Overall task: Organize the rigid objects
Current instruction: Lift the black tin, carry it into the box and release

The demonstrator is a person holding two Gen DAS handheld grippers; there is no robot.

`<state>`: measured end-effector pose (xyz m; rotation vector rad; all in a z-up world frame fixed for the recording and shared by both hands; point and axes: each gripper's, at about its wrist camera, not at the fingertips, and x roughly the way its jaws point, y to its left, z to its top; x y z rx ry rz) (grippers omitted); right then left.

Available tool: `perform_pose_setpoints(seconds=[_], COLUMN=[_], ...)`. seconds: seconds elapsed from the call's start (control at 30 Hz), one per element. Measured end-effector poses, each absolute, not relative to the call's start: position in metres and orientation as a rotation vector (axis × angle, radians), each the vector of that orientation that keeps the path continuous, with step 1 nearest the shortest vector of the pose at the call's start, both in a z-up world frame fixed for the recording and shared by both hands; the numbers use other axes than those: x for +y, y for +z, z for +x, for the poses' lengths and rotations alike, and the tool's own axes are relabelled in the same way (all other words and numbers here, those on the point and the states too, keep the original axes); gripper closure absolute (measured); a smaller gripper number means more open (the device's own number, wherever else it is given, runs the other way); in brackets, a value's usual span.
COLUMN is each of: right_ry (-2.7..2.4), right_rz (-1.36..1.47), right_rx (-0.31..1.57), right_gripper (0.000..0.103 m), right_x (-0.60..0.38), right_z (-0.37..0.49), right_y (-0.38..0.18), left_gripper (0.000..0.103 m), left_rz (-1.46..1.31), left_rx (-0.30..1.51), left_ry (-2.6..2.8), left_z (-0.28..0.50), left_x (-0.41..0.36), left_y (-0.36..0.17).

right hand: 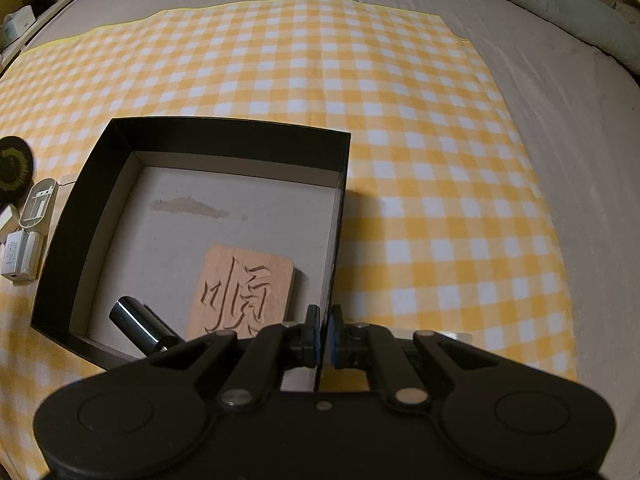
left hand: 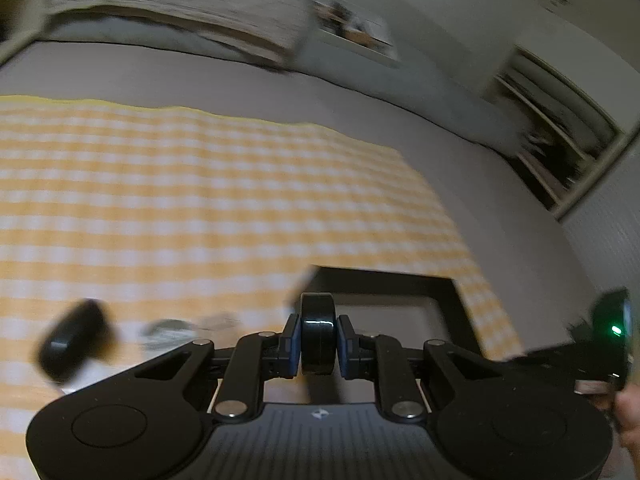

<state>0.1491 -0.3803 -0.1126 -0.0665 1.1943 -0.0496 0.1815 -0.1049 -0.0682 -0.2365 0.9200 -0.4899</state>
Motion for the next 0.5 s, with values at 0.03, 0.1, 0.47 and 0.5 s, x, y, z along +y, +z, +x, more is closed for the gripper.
perform_pose_setpoints(seconds=[0.03,0.1,0.47,0.5], right_ry=[-0.049,-0.048,-0.040,-0.037], right_rz=[-0.066,-0.067,-0.068,-0.068], right_rx=[1.194,1.194,1.192,1.191], right_gripper=[0.098,0.098,0.098,0.098], right_x=[-0.380,-0.381,-0.380,-0.380], right_z=[0.149,0.148,0.148,0.148], right_y=[-0.113,-0.112,-0.113,-0.113], left_gripper=[0.084,0.084,0.084,0.084], left_rz=[-0.235,-0.221,-0.146,-0.173], left_rx=[0.926,0.937,1.000,0.995], left_ry=[-0.517,-0.560,-0.624,-0.630], left_z=[0.180,0.175,0.182,0.185], left_x=[-0.116,-0.137,-0.213,-0.215], left_y=[-0.069,-0.072,-0.108,-0.111])
